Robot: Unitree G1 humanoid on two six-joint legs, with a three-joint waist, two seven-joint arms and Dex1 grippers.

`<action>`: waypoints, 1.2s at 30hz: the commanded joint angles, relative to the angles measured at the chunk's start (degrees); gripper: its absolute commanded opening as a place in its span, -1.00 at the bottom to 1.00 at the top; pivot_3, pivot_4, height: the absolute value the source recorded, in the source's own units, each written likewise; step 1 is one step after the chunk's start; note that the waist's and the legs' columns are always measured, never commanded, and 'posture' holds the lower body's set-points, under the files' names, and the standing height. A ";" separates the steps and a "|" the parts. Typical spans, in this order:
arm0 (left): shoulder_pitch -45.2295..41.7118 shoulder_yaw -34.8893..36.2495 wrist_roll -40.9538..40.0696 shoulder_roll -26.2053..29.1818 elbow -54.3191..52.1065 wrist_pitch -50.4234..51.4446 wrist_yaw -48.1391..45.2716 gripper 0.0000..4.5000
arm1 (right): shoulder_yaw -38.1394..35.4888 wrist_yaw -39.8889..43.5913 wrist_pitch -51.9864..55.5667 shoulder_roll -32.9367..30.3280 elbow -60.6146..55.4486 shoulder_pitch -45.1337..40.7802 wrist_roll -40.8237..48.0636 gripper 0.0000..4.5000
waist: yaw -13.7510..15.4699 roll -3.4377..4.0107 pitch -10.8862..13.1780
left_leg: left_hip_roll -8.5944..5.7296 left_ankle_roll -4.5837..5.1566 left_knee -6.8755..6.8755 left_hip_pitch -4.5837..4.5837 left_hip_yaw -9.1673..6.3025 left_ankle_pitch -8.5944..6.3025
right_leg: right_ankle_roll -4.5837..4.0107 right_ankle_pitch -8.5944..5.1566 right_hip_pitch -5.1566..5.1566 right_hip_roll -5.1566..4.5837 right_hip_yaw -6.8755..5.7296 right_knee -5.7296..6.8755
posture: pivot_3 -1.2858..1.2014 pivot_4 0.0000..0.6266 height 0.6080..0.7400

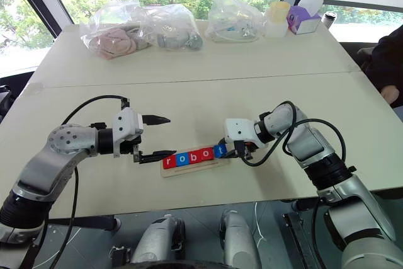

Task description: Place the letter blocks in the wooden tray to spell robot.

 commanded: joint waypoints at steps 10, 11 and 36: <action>-0.66 1.33 -0.32 0.10 -1.92 -0.59 0.00 1.00 | -0.58 0.56 0.44 0.83 -0.98 -1.12 0.44 -0.50 | -0.01 0.00 0.00 | 0.00 0.00 0.00 0.00 0.00 0.00 | -0.01 0.01 0.00 0.00 0.00 0.01 | 0.03 -0.52 1.00; -0.64 1.33 -0.30 0.10 -1.89 -0.62 0.01 1.00 | -0.51 0.56 0.45 0.97 -0.88 -1.22 0.36 -0.50 | -0.02 0.00 0.00 | 0.00 0.00 0.00 0.00 0.00 0.00 | -0.01 0.01 0.00 0.00 0.00 0.00 | 0.03 -0.52 1.00; -0.24 1.04 -0.36 -0.39 -2.37 -0.34 1.33 1.00 | -2.47 2.47 4.91 1.23 -2.22 -3.70 1.91 0.85 | 0.00 0.00 0.00 | 0.00 0.00 0.00 0.00 0.00 0.00 | -0.02 0.01 0.00 0.00 0.00 0.01 | 0.03 -0.52 1.00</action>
